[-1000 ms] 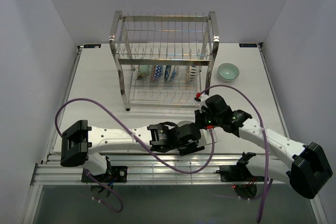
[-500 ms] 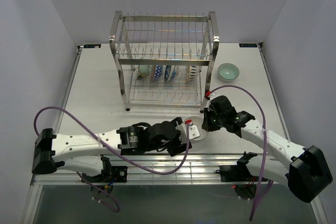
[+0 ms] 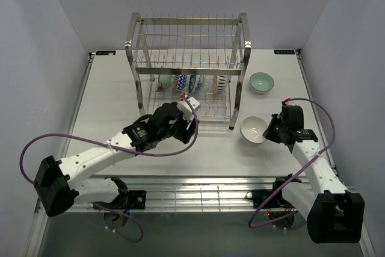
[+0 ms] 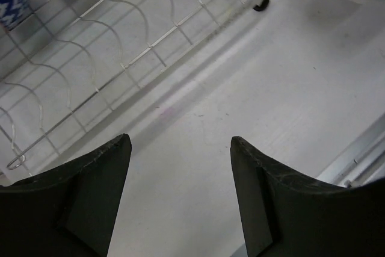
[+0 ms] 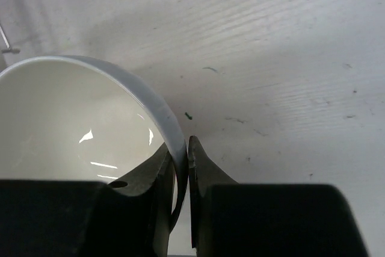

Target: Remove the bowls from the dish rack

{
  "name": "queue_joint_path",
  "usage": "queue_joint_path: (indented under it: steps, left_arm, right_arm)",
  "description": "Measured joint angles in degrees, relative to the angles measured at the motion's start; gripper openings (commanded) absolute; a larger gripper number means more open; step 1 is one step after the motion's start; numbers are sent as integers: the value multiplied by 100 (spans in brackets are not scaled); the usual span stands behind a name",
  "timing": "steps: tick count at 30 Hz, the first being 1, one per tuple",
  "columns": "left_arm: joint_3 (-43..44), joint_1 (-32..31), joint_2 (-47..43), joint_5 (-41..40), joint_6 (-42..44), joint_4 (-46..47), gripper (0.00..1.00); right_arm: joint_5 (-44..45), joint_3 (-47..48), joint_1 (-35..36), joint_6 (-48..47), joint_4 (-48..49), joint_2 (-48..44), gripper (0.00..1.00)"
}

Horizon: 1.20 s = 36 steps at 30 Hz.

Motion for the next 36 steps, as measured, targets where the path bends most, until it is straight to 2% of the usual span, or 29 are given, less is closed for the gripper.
queue_joint_path:
  steps: [5,10,17,25,32,36]
  left_arm:
    - [417,1143,514,216,-240,28,78]
    - [452,1668,909,284,-376,374,78]
    - [254,1978,879,428,-433,688,78]
    - [190,2002,719,437,-426,748,78]
    - [142,2079,656,588,-431,745,78]
    - [142,2120,645,664,-433,748,78]
  right_arm:
    - [-114,275,-953,111,-144,286,8]
    - [-146,935,-1373,291,-79,938,8]
    - [-92,2776,-1456,420,125,2312,8]
    - [114,4990,-1473,348,162,4197,8]
    - [76,6422,-1475,72,-92,5445,8]
    - [-50,6874,-1453,-107,-306,5971,8]
